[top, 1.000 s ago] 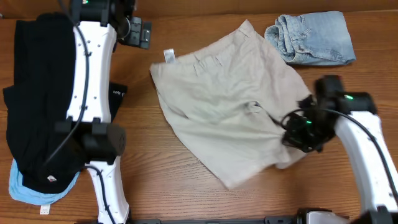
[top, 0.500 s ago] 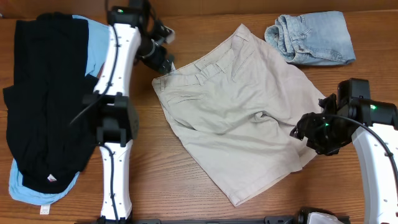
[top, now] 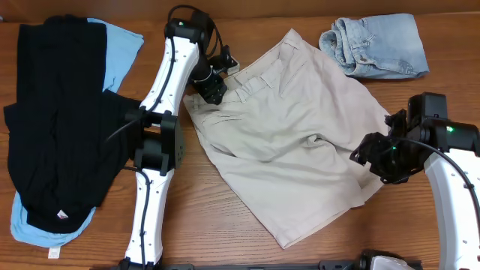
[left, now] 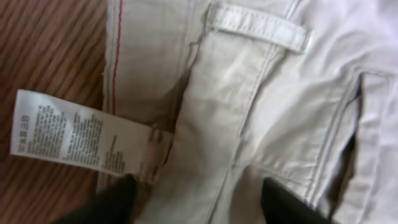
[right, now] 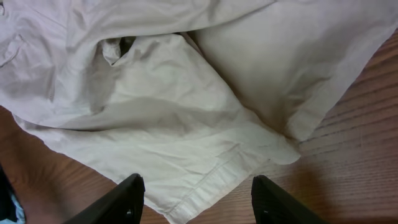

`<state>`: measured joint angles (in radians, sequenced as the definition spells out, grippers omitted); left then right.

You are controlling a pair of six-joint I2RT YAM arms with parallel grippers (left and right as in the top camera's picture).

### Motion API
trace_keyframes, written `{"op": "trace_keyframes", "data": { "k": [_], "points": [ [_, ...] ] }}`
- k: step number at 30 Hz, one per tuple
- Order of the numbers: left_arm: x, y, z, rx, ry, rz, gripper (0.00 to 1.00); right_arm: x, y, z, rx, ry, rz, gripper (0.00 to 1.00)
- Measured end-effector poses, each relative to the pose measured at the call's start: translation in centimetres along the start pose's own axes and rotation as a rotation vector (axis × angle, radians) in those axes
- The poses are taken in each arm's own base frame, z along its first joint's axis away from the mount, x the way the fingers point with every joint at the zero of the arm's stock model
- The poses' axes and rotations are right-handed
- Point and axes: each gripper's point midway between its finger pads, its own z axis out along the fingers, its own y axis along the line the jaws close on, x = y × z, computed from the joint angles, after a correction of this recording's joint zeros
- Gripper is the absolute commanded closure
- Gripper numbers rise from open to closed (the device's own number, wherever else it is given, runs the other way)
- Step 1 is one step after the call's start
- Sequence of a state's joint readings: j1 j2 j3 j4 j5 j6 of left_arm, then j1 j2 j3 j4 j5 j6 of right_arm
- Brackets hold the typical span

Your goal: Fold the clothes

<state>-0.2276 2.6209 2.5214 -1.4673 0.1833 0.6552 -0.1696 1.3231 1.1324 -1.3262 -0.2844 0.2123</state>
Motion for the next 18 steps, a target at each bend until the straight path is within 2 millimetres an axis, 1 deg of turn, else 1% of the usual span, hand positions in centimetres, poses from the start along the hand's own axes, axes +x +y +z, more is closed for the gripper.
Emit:
{"op": "trace_keyframes", "data": {
  "k": [3,6,7,8,9,13,16,18],
  "points": [
    [0.4,0.5,0.0,-0.029,0.022,-0.006,0.48,-0.2,0.1,0.0,-0.003,-0.008,-0.003,0.41],
    [0.8,0.9,0.1,-0.044,0.039,-0.011,0.56,-0.2,0.1,0.0,-0.003,-0.009,-0.003,0.41],
    [1.1,1.0,0.2,-0.045,0.048,-0.013,0.68,-0.2,0.1,0.0,-0.003,-0.009,-0.003,0.41],
    [1.3,1.0,0.4,-0.044,0.056,-0.014,0.92,-0.2,0.1,0.0,-0.003,-0.010,-0.004,0.41],
    [1.5,1.0,0.6,-0.043,0.063,-0.015,0.96,-0.2,0.1,0.0,-0.003,-0.010,-0.003,0.41],
    [2.0,1.2,1.0,-0.051,0.088,-0.038,0.96,-0.3,0.1,0.0,-0.004,-0.011,-0.003,0.43],
    [2.7,2.4,0.9,-0.112,0.118,-0.117,0.96,-0.4,0.1,0.0,-0.006,-0.017,-0.005,0.44],
    [3.7,3.4,0.6,-0.163,0.150,-0.202,0.96,-0.5,0.2,0.0,-0.007,-0.022,-0.007,0.45]
  ]
}}
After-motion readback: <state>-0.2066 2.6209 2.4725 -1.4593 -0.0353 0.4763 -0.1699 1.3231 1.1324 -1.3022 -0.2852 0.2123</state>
